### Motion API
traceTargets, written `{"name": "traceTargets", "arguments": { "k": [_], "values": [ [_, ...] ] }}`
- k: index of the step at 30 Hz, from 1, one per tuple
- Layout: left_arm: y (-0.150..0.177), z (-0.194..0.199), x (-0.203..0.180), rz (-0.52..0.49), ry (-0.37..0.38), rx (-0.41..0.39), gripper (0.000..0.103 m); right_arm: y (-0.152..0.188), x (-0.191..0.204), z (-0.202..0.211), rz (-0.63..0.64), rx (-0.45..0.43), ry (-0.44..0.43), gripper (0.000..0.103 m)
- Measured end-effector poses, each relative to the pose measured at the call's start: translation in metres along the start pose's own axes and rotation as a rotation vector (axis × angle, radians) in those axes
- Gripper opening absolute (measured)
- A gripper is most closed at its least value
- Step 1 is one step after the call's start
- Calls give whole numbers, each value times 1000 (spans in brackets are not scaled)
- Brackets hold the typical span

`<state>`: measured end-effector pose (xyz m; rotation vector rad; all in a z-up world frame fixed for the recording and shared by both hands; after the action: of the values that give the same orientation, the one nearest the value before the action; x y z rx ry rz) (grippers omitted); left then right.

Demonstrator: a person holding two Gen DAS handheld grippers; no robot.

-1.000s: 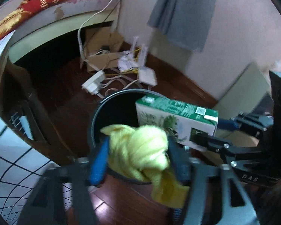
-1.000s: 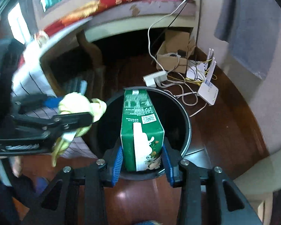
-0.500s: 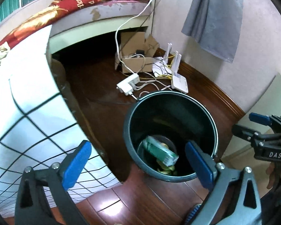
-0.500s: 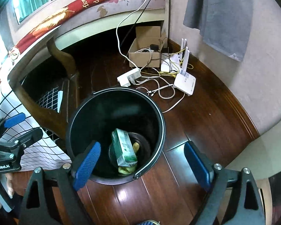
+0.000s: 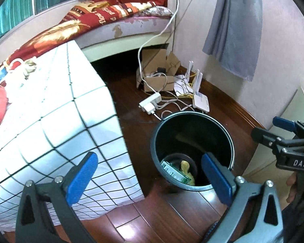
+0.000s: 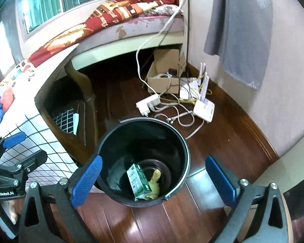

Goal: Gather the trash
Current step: 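Move both tools back toward the remaining trash on the table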

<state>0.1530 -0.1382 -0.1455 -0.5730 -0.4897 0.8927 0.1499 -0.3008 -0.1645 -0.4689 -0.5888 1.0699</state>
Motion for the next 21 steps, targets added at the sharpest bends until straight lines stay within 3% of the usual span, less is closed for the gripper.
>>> {"name": "traceTargets", "arguments": {
  "k": [10,18,21],
  "values": [
    [8,29,38,65,-67,-37,103,-5,45,14,61,-51,-38,103],
    [27,74,93,158,-149,-102,103,-12,114,25,135,-133,-145,103],
    [41,93,123,207,-203,-128,103,-9,147,24,172,-103,-184,103]
  ]
}}
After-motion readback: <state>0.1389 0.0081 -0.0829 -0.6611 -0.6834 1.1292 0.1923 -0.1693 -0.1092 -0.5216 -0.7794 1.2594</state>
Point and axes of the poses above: each gripper's, at about its wrist camera, not at the fingertips, and z roughly against the way its jaws point, x to its left, y to its underside, the point moved 8 cm from there along -z, roughly the way its jaws point, and after that the axes turned 15 degrees about -z, right-handed, at the moved point
